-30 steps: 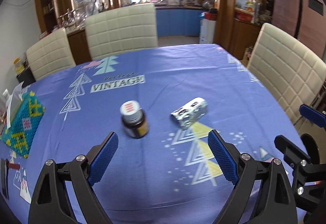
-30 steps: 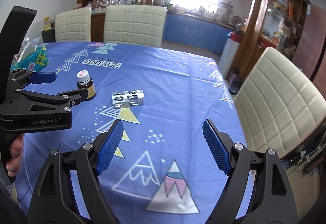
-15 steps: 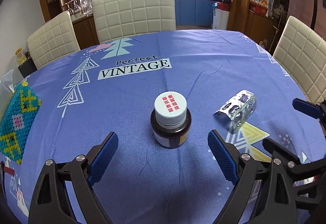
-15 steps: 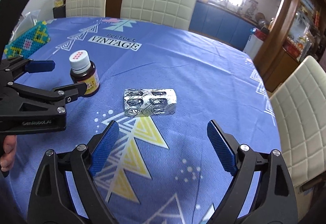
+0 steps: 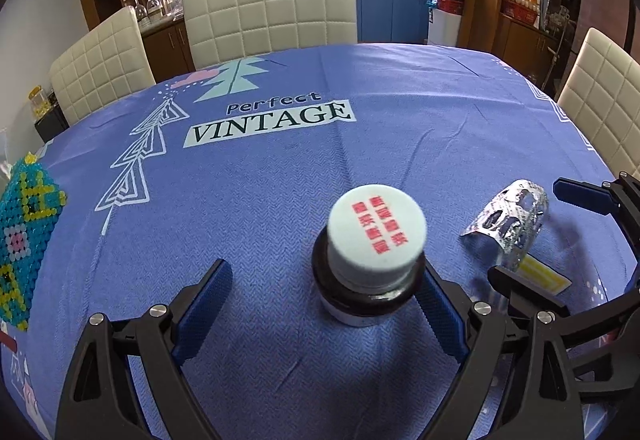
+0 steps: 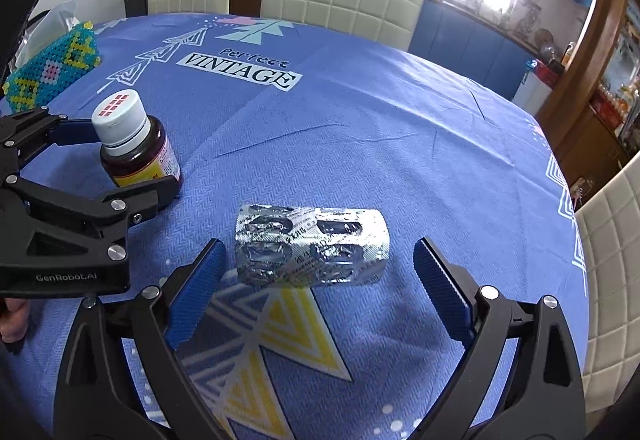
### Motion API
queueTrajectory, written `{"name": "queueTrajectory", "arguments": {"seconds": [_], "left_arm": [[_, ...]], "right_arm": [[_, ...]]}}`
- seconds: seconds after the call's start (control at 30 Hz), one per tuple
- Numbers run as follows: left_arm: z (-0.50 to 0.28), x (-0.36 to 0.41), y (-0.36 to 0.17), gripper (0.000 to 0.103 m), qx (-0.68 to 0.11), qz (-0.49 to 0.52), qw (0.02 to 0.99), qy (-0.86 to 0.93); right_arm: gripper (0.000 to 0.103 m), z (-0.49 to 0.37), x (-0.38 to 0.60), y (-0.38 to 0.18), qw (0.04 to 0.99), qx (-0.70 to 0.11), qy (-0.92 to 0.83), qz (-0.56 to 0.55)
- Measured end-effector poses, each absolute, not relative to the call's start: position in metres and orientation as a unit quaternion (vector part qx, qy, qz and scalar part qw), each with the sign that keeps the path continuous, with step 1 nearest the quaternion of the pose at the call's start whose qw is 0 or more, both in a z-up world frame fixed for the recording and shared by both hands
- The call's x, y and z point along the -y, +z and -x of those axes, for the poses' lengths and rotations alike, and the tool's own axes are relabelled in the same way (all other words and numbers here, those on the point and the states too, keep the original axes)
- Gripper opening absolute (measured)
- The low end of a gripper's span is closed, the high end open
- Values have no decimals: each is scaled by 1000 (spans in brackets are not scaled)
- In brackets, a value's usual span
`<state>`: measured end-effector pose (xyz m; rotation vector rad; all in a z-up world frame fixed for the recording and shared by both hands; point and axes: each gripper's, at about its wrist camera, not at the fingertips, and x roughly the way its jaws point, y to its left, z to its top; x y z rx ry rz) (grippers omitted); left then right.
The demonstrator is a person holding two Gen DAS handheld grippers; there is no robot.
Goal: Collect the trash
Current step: 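Grasp the silver blister pack with the right tool while the left tool grasps the brown jar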
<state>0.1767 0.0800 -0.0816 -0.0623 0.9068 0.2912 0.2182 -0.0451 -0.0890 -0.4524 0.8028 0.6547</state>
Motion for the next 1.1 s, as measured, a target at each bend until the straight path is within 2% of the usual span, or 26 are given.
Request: {"name": "queueTrajectory", "arguments": {"seconds": [0.03, 0.07, 0.1, 0.27, 0.47, 0.53, 0.57, 0.7, 0.77, 0.8, 0.83, 1.1], "left_arm": [[-177, -81, -82, 87, -437, 33, 888, 141], [-176, -81, -82, 87, -435, 36, 888, 141], [-176, -81, -81, 87, -433, 37, 889, 142], [-171, -76, -77, 83, -428, 34, 894, 131], [-160, -56, -67, 59, -428, 19, 897, 105], [-156, -50, -64, 41, -427, 10, 898, 103], [-155, -48, -63, 39, -426, 5, 899, 104], [-150, -51, -62, 41, -431, 14, 896, 103], [-147, -55, -62, 60, -430, 18, 896, 111], [-146, -57, -61, 77, -428, 19, 896, 118], [-144, -58, -59, 81, -419, 19, 899, 125], [-165, -58, -62, 81, -416, -4, 902, 118]], "right_arm": [[89, -219, 44, -89, 844, -381, 312, 214], [78, -219, 44, -90, 843, -382, 313, 215], [75, -219, 43, -91, 839, -388, 316, 215], [75, -214, 47, -88, 837, -389, 321, 212], [75, -198, 65, -76, 844, -386, 306, 211], [75, -192, 75, -71, 849, -386, 296, 208], [75, -189, 80, -69, 851, -385, 292, 206], [75, -177, 98, -62, 857, -385, 279, 199], [75, -173, 105, -60, 860, -386, 273, 193], [75, -172, 108, -59, 861, -386, 271, 189], [75, -171, 110, -58, 862, -386, 270, 187], [75, -180, 104, -62, 864, -388, 268, 179]]}}
